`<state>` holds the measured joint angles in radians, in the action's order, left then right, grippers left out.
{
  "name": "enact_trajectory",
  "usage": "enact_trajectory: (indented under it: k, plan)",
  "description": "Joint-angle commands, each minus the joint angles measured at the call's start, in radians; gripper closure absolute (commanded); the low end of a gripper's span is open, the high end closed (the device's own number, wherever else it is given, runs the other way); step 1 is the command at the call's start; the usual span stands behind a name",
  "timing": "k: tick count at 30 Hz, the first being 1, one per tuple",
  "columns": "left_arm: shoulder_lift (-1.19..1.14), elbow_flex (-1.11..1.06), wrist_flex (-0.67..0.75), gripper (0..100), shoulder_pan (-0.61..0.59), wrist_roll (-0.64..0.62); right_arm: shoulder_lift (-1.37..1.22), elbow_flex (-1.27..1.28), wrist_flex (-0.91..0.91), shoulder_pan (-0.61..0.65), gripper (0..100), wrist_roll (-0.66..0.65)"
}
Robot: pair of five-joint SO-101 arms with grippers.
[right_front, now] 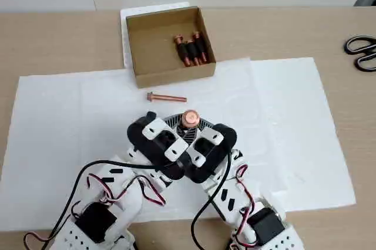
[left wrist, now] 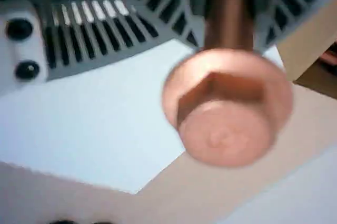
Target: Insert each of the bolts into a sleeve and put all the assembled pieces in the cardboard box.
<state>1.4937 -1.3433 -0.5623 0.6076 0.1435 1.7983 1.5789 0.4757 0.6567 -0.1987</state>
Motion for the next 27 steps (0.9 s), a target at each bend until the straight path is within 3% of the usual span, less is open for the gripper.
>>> enact_trajectory:
  k: [1, 4, 9, 19, 24, 27]
  plan:
    - [0.002, -0.008, -0.003, 99, 0.002, -0.018, 0.015, -0.066, 0.001, 0.005, 99.5, -0.008]
    - [0.000, -0.016, -0.003, 96, 0.002, -0.021, 0.015, -0.066, 0.001, 0.005, 99.5, -0.009]
    - [0.000, -0.036, -0.005, 83, 0.000, -0.021, 0.015, -0.066, 0.001, 0.005, 99.5, -0.009]
    - [0.002, -0.025, 0.048, 83, -0.040, -0.038, 0.015, -0.064, 0.001, 0.007, 99.5, -0.008]
    - [0.002, 0.061, 0.176, 85, -0.066, -0.017, 0.016, 0.023, -0.010, -0.051, 99.5, -0.002]
    - [0.002, 0.105, 0.167, 99, -0.137, 0.012, 0.016, 0.032, -0.054, -0.170, 99.5, 0.017]
